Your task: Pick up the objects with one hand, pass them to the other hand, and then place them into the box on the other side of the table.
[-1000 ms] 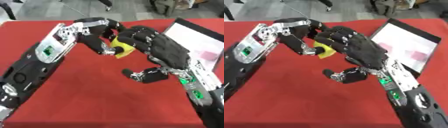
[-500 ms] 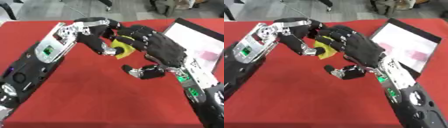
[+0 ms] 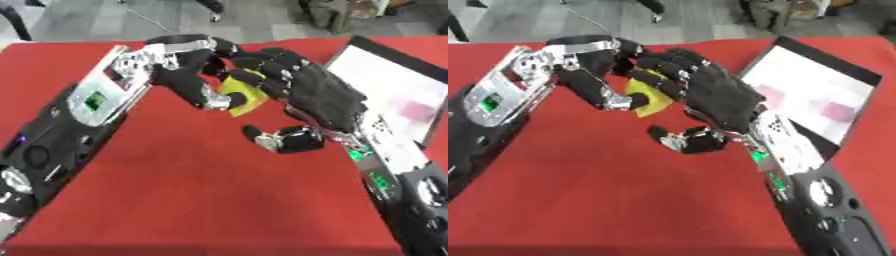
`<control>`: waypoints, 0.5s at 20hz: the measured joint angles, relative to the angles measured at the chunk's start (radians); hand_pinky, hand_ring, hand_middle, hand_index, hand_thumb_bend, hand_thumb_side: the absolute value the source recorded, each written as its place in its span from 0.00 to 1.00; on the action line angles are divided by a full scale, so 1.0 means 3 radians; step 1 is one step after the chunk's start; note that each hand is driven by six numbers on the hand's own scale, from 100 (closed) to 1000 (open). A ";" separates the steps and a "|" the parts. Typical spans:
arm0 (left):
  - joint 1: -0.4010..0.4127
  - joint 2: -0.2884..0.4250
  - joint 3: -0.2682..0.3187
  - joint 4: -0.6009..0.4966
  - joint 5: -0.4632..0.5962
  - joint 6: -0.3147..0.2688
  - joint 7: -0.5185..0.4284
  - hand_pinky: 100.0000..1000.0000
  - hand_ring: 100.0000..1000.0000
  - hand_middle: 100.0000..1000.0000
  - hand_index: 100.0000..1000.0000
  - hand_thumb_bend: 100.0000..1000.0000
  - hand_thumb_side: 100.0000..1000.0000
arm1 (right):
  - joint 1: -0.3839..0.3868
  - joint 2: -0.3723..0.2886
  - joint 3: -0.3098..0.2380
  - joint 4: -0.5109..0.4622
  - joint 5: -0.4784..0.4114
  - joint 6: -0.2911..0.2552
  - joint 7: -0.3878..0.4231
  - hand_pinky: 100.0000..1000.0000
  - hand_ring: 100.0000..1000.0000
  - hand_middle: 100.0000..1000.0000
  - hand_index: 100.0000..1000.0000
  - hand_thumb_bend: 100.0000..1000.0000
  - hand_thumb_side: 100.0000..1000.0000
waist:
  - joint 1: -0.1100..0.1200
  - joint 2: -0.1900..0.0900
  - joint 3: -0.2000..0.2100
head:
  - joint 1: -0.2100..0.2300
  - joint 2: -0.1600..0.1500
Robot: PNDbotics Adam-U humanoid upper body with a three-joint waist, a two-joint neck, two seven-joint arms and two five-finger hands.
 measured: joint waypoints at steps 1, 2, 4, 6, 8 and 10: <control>0.0000 0.0005 -0.0004 -0.0001 0.0000 0.0007 0.0005 0.76 0.40 0.36 0.47 0.00 0.00 | -0.0010 0.0003 0.0000 0.0009 0.0008 0.0000 -0.0013 0.87 0.85 0.82 0.90 0.17 0.35 | 0.0000 0.0000 0.0000 | -0.0001 0.0000; 0.0000 0.0006 -0.0011 -0.0001 0.0001 0.0014 0.0010 0.76 0.41 0.37 0.48 0.00 0.00 | -0.0019 0.0010 0.0000 0.0018 0.0008 0.0002 -0.0029 0.86 0.83 0.79 0.89 0.16 0.34 | 0.0000 0.0000 0.0001 | -0.0002 0.0000; 0.0000 0.0007 -0.0024 -0.0002 0.0001 0.0025 0.0014 0.76 0.41 0.37 0.48 0.00 0.00 | -0.0024 0.0027 0.0000 0.0029 0.0008 0.0012 -0.0083 0.84 0.79 0.74 0.84 0.14 0.31 | 0.0000 0.0000 0.0002 | -0.0003 0.0000; 0.0001 0.0007 -0.0034 -0.0011 0.0001 0.0034 0.0006 0.76 0.41 0.38 0.49 0.00 0.00 | -0.0042 0.0031 0.0001 0.0042 0.0008 0.0031 -0.0155 0.82 0.76 0.67 0.78 0.09 0.27 | 0.0000 0.0000 0.0003 | -0.0004 0.0000; 0.0001 0.0006 -0.0037 -0.0013 0.0004 0.0040 0.0001 0.73 0.43 0.39 0.50 0.00 0.00 | -0.0047 0.0040 0.0004 0.0060 0.0008 0.0055 -0.0250 0.80 0.71 0.56 0.70 0.00 0.23 | 0.0000 0.0000 0.0003 | -0.0005 0.0000; 0.0001 0.0006 -0.0036 -0.0016 0.0018 0.0045 -0.0004 0.73 0.44 0.40 0.51 0.00 0.00 | -0.0046 0.0051 0.0015 0.0085 0.0012 0.0082 -0.0368 0.79 0.68 0.50 0.65 0.00 0.20 | 0.0000 0.0000 0.0005 | -0.0008 0.0000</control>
